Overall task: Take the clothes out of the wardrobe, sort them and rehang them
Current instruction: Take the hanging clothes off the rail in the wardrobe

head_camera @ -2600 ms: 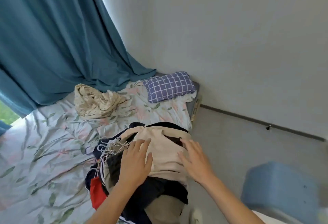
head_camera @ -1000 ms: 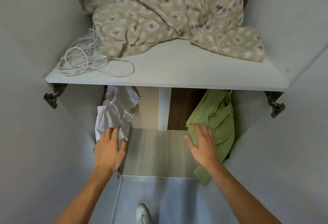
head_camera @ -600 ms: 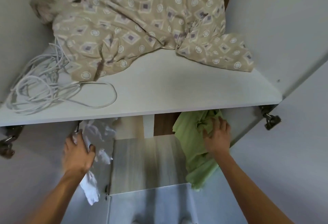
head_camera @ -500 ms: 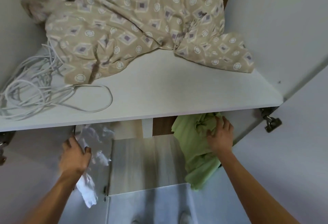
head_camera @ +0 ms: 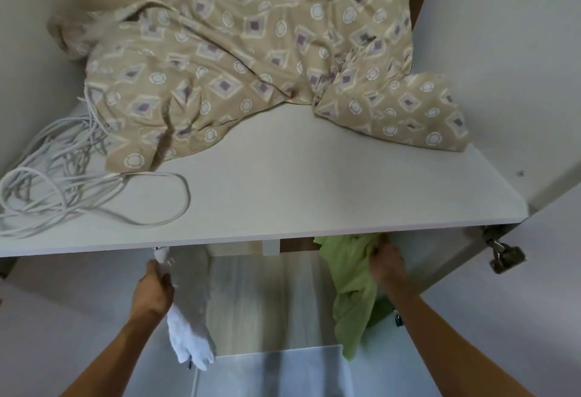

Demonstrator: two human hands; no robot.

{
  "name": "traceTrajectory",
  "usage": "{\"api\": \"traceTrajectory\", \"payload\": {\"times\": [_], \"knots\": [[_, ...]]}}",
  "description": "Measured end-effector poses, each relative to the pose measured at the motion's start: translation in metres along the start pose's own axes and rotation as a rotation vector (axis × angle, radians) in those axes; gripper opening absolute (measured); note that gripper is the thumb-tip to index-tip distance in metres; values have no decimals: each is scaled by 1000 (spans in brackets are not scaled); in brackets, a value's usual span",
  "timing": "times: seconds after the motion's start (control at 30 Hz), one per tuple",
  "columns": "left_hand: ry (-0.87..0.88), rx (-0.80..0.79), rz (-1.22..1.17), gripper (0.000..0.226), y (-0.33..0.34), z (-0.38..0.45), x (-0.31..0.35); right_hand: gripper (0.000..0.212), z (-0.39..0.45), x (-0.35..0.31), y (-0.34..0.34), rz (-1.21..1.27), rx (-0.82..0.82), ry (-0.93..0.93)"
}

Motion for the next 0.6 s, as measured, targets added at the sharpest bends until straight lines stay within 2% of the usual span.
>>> {"api": "traceTrajectory", "payload": {"times": [0.1,0.2,0.33,0.47,0.6], "knots": [[61,-58,-15,19,22,-19,17,18,-6,-30,40,55,-89,-31],[131,-123,-22,22,52,-41,38,37,-16,-77,73,120,-107,-125],[220,-145,-18,18,91,-60,65,49,-27,-131,110,276,-166,-230],[347,-270,-26,16,110,-90,97,48,-33,-155,131,461,-238,-193],[239,-370,-115,15,110,-95,112,45,-32,-154,131,620,-209,-69]]}}
Point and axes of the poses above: each hand's wrist, its own z-axis towards the middle knuckle, its own y-axis out of the palm, x = y × z, the point moved 8 cm from there along z, towards the middle knuckle, and after that the axes turned 15 degrees about -y, right-handed, at the moved point
